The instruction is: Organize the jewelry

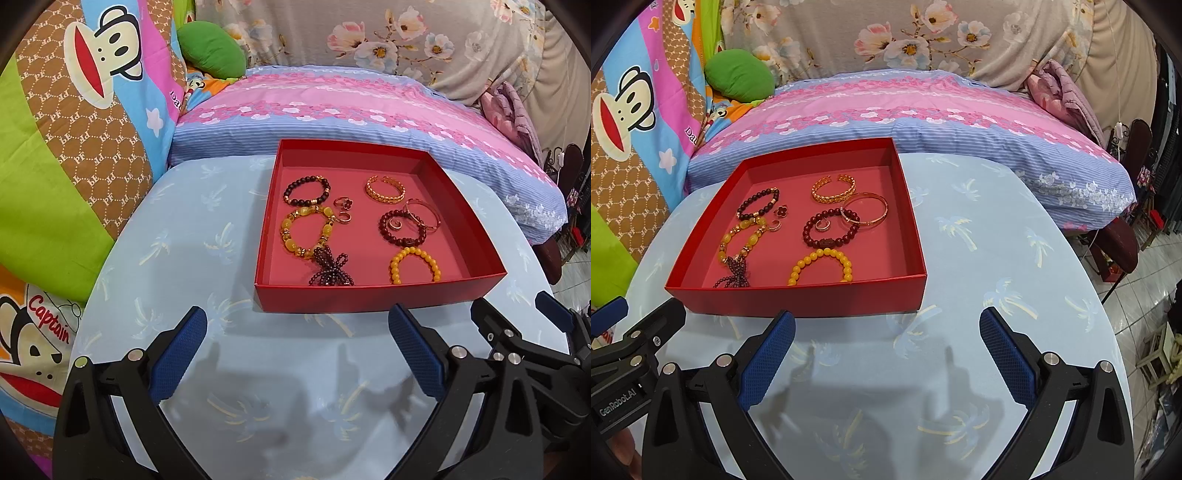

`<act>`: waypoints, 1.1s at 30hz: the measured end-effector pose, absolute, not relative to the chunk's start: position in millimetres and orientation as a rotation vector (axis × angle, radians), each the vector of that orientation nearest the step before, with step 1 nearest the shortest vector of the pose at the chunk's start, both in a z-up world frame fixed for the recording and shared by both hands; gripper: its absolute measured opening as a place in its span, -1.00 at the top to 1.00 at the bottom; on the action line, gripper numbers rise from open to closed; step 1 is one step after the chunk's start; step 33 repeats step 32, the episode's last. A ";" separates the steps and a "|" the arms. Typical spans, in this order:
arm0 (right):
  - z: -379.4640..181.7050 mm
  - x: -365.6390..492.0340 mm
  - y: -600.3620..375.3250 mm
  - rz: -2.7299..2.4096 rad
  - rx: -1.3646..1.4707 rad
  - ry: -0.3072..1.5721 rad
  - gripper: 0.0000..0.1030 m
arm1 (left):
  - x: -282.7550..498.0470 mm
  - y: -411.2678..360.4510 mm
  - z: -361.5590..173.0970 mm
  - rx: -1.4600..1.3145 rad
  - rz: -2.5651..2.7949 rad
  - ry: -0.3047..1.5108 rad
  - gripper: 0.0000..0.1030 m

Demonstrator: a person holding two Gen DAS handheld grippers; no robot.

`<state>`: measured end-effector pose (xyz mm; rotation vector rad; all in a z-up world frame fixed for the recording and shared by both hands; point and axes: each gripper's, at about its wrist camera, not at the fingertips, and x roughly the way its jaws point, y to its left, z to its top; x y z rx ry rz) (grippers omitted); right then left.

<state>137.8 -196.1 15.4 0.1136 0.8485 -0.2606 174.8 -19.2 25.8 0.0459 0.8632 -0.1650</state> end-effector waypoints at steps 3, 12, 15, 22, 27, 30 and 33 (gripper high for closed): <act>15.5 137.7 -196.2 -0.261 0.114 0.848 -0.87 | 174.9 -19.2 26.1 0.047 -0.166 0.864 -0.83; 14.7 137.3 -197.4 -0.263 0.114 0.849 -0.87 | 174.0 -21.2 27.2 0.051 -0.174 0.860 -0.82; 14.8 137.1 -197.6 -0.264 0.112 0.848 -0.87 | 173.7 -22.3 27.4 0.052 -0.175 0.861 -0.82; 14.3 135.7 -198.9 -0.263 0.112 0.849 -0.87 | 173.4 -22.2 27.6 0.052 -0.175 0.863 -0.82; 14.5 136.3 -198.6 -0.264 0.112 0.850 -0.87 | 174.5 -20.4 26.8 0.045 -0.168 0.870 -0.82; 14.5 135.5 -199.1 -0.264 0.112 0.850 -0.87 | 175.3 -19.2 26.1 0.040 -0.168 0.876 -0.82; 14.1 133.9 -200.0 -0.264 0.112 0.849 -0.87 | 175.2 -18.8 26.1 0.039 -0.168 0.876 -0.82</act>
